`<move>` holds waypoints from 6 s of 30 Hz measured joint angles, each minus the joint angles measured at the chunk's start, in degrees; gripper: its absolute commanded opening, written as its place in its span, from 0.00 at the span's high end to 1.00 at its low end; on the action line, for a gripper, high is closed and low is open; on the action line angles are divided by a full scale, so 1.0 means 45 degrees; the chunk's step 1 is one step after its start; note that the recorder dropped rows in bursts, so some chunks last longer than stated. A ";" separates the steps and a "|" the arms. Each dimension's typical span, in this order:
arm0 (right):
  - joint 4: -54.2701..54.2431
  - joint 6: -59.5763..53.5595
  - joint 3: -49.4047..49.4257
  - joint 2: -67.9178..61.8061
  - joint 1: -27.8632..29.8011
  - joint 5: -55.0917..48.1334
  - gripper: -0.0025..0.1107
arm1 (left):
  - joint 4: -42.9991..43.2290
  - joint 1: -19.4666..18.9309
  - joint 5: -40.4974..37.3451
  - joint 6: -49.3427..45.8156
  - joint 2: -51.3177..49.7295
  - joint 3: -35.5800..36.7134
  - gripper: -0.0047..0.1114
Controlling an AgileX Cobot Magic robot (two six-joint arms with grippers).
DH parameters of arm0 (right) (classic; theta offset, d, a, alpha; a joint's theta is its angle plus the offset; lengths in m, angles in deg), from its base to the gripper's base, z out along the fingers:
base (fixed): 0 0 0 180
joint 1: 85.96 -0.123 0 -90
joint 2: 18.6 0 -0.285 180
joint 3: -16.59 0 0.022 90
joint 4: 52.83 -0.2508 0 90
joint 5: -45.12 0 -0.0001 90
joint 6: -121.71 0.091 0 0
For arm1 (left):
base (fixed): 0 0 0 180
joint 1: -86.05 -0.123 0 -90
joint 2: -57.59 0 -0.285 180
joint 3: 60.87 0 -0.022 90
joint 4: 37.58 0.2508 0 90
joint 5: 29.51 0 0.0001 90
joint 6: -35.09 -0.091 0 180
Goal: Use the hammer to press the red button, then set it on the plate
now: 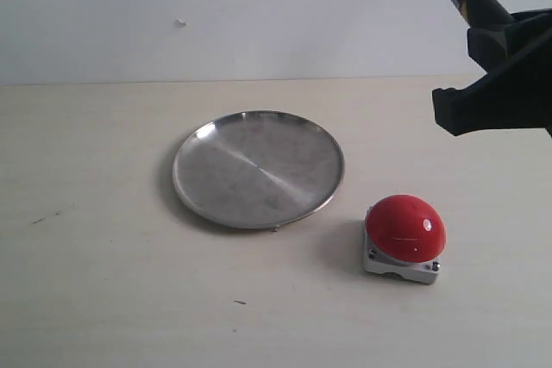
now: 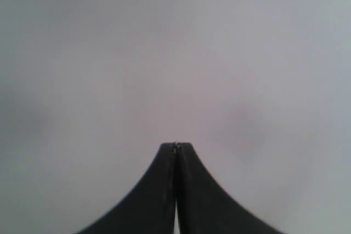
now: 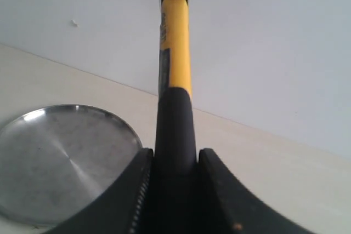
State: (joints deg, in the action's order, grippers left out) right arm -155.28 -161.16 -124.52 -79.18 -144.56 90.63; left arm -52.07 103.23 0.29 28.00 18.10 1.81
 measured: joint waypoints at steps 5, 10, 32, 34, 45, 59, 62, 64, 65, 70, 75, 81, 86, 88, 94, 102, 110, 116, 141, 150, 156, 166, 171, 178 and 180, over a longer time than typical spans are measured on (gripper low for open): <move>0.0000 0.0028 0.0000 0.0000 0.0000 -0.0279 0.98 | -0.1451 0.0000 -0.0466 -0.1178 0.1411 0.1095 0.96; 0.0000 0.0028 0.0000 0.0000 0.0000 -0.0279 0.98 | -0.1557 0.0000 -0.1619 -0.1604 0.2121 0.1995 0.96; 0.0000 -0.0585 0.0008 0.0000 0.0000 0.0200 0.98 | -0.1290 0.0000 -0.7266 -0.1696 0.6962 0.3195 0.96; 0.0000 -0.0823 0.0008 0.0000 0.0000 -0.0164 0.98 | -0.1267 0.0000 -0.7613 -0.1696 0.6962 0.3195 0.96; 0.0000 -0.1433 0.0008 0.0000 0.0000 -0.0763 0.98 | -0.1267 0.0000 -0.7953 -0.1696 0.6962 0.3195 0.96; 0.2392 -0.0775 0.1320 -0.0161 0.0000 -0.4232 0.98 | -0.1267 0.0000 -0.7953 -0.1696 0.6962 0.3195 0.96; 0.4147 0.1900 0.1999 -0.0263 0.0000 -0.4091 0.98 | -0.1267 0.0000 -0.7953 -0.1696 0.6962 0.3195 0.96; 0.5510 0.4155 0.2460 -0.0263 0.0000 -0.3740 0.98 | -0.1267 0.0000 -0.7953 -0.1696 0.6962 0.3195 0.96; 0.6485 0.5587 0.2760 -0.0263 0.0000 -0.3450 0.98 | -0.1267 0.0000 -0.7953 -0.1696 0.6962 0.3195 0.96; 1.0898 1.1167 0.4171 -0.0263 0.0000 -0.2644 0.98 | -0.1267 0.0000 -0.7953 -0.1696 0.6962 0.3195 0.96; 1.4178 1.4607 0.5150 -0.0263 0.0000 -0.2668 0.98 | -0.1267 0.0000 -0.7953 -0.1696 0.6962 0.3195 0.96; 1.6732 1.8070 0.5793 -0.0344 0.0000 -0.2826 0.98 | -0.1267 0.0000 -0.7953 -0.1696 0.6962 0.3195 0.96; 1.8982 2.1126 0.5821 -0.1111 0.0396 -0.3866 0.98 | -0.1267 0.0000 -0.7953 -0.1696 0.6962 0.3195 0.96; 1.9732 2.2051 0.5821 -0.1553 0.0826 -0.4666 0.98 | -0.1267 0.0000 -0.7953 -0.1696 0.6962 0.3195 0.96; 2.1335 2.4568 0.5766 -0.2168 0.3178 -0.7077 0.98 | -0.1267 0.0000 -0.7953 -0.1696 0.6962 0.3195 0.96; 2.4090 2.7043 0.3237 -0.2178 0.6178 -1.2137 0.98 | -0.1267 0.0000 -0.7953 -0.1696 0.6962 0.3195 0.96; 2.5505 2.7589 0.1811 -0.0571 0.6459 -1.3918 0.98 | -0.1267 0.0000 -0.7953 -0.1696 0.6962 0.3195 0.96; 2.9021 3.1331 0.1184 0.2677 0.6469 -1.7118 0.98 | -0.1267 0.0000 -0.7953 -0.1696 0.6962 0.3195 0.96; 2.4776 2.9313 0.5676 0.3390 0.6497 -1.4417 0.98 | -0.1267 0.0000 -0.7953 -0.1696 0.6962 0.3195 0.96; 2.5265 2.9167 0.3628 0.3390 0.6497 -1.5497 0.98 | -0.1267 0.0000 -0.7953 -0.1696 0.6962 0.3195 0.96; 2.5354 2.8535 0.1719 0.3390 0.6497 -1.6630 0.98 | -0.1267 0.0000 -0.7953 -0.1696 0.6962 0.3195 0.96; 2.5372 2.9150 0.3205 0.2625 0.6497 -1.6756 0.98 | -0.1267 0.0000 -0.7953 -0.1696 0.6962 0.3195 0.96; 2.5372 3.0554 0.4841 0.0498 0.6497 -1.4400 0.98 | -0.1267 0.0000 -0.7953 -0.1696 0.6962 0.3195 0.96; 2.5335 3.0893 0.3633 0.0057 0.6471 -1.2959 0.98 | -0.1267 0.0000 -0.7953 -0.1696 0.6962 0.3195 0.96; 2.5335 3.0715 0.2765 0.0356 0.6471 -1.2982 0.98 | -0.1267 0.0000 -0.7953 -0.1696 0.6962 0.3195 0.96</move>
State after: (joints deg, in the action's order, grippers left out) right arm -41.27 -22.95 -112.08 -77.58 -115.44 32.21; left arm -57.77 103.23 -35.50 20.37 49.43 16.19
